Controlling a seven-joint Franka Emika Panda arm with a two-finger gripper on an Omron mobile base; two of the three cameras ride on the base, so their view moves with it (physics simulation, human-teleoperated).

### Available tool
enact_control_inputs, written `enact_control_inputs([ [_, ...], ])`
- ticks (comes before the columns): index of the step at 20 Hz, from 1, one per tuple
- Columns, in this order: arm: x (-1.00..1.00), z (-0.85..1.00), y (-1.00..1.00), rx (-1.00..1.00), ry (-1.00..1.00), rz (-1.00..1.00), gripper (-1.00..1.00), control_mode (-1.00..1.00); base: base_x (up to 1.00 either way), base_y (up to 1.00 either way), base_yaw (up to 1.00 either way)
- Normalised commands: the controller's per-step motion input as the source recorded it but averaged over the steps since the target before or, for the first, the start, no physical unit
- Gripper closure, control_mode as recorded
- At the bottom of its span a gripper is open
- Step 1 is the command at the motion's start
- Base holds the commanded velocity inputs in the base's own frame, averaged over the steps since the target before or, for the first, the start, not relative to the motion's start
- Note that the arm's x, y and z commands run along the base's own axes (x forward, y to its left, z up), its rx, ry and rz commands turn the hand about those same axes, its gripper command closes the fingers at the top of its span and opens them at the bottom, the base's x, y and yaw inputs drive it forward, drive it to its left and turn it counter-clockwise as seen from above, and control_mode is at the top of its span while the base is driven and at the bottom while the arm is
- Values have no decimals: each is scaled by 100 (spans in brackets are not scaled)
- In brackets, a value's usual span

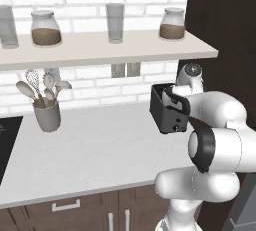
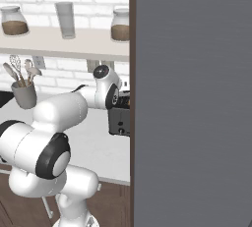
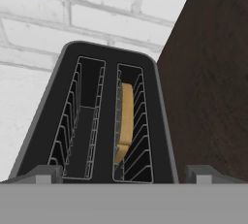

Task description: Start the toaster. Once the lever pops up, take the bread to the plate on the dining counter.

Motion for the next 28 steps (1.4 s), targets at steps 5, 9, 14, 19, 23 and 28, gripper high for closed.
enact_control_inputs([
  [5,0,0,0,0,0,0,-100,-100,0,0,0],
  [9,0,0,0,0,0,0,-100,-100,0,0,0],
  [14,0,0,0,0,0,0,-100,-100,0,0,0],
  [19,0,0,0,0,0,0,-100,-100,0,0,0],
  [23,0,0,0,0,0,0,-100,-100,0,0,0],
  [28,0,0,0,0,0,0,-100,-100,0,0,0],
])
